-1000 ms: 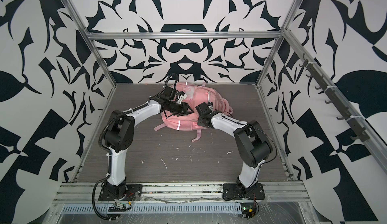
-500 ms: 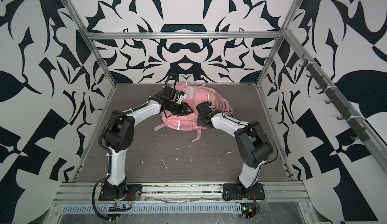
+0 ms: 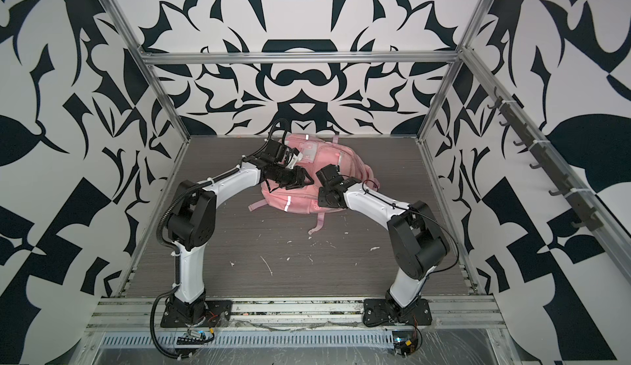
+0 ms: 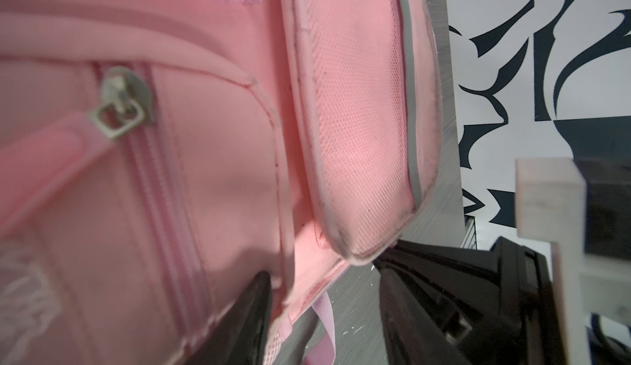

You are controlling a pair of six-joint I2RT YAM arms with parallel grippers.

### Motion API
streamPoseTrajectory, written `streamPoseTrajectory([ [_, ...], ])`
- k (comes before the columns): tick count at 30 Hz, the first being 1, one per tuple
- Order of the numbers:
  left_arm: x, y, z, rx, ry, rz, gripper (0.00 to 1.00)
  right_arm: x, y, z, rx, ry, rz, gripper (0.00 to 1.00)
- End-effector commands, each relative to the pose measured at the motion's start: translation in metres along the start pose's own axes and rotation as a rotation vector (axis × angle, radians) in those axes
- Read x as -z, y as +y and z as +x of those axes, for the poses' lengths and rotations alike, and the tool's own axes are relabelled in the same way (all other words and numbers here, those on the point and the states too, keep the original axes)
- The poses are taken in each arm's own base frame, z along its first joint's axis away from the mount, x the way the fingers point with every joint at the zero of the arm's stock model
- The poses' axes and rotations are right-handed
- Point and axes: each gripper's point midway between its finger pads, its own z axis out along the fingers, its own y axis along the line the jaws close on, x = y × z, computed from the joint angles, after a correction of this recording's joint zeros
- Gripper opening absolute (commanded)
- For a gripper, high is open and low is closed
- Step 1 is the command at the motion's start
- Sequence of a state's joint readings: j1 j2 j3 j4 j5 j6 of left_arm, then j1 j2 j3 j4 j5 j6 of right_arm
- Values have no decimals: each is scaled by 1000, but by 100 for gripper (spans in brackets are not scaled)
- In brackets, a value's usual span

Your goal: Pack the student bag

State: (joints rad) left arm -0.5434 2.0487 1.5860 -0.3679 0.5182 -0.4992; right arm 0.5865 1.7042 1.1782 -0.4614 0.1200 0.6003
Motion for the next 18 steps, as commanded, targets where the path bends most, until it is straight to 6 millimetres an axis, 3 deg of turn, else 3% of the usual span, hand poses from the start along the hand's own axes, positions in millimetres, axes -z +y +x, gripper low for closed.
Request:
streamPoseTrajectory([
  [1,-4,3,20,15,52,-31,54,15,41,-2,83,2,-110,0],
  [6,-5,8,22,28,54,-51,53,23,68,5,125,21,-196,0],
  [9,-5,8,21,28,55,-55,47,28,79,7,133,29,-250,0],
  [14,-3,10,22,27,60,-70,35,35,79,9,150,30,-262,0],
  [18,0,7,23,20,62,-66,37,38,74,12,160,32,-259,0],
])
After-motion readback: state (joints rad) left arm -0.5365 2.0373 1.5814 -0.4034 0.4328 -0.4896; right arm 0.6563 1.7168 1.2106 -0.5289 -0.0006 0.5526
